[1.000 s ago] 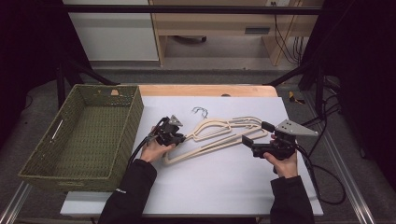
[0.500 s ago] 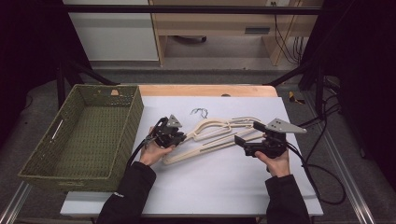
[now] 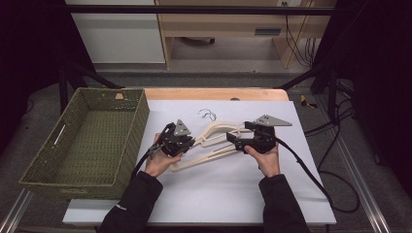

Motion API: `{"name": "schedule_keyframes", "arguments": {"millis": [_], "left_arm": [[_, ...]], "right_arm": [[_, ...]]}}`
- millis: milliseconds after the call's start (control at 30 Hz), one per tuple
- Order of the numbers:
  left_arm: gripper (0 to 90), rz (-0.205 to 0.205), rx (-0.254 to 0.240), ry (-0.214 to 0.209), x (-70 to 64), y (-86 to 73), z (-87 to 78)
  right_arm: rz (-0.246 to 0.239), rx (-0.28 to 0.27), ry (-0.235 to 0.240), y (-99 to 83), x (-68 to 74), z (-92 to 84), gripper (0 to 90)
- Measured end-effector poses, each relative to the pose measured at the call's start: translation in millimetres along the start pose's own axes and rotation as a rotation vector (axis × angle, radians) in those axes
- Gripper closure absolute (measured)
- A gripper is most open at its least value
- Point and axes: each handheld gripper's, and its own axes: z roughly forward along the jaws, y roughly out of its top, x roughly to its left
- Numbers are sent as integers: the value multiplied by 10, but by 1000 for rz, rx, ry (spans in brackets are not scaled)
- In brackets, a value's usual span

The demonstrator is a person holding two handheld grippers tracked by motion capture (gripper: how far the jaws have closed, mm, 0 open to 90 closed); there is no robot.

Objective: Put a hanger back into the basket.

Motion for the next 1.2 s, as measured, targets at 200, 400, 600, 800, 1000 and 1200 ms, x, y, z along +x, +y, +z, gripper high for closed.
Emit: {"name": "schedule_keyframes", "arguments": {"millis": [200,400,600,800,1000,1200], "left_arm": [[794,16,-26,25,-80,48,-86],[794,26,-44,44,-142,89,-174],[795,31,-52,49,-188,102,-221],[795,33,-57,57,-227,103,-227],[795,35,-56,61,-253,99,-232],[795,23,-53,55,-266,83,-203]], "right_arm": [[1,24,-13,69,-5,187,133],[3,35,-21,168,7,327,151],[4,48,-43,237,-16,468,172],[-1,70,-61,309,-48,651,212],[-11,93,-92,344,-88,861,247],[-30,142,-116,328,-111,1068,305]]}}
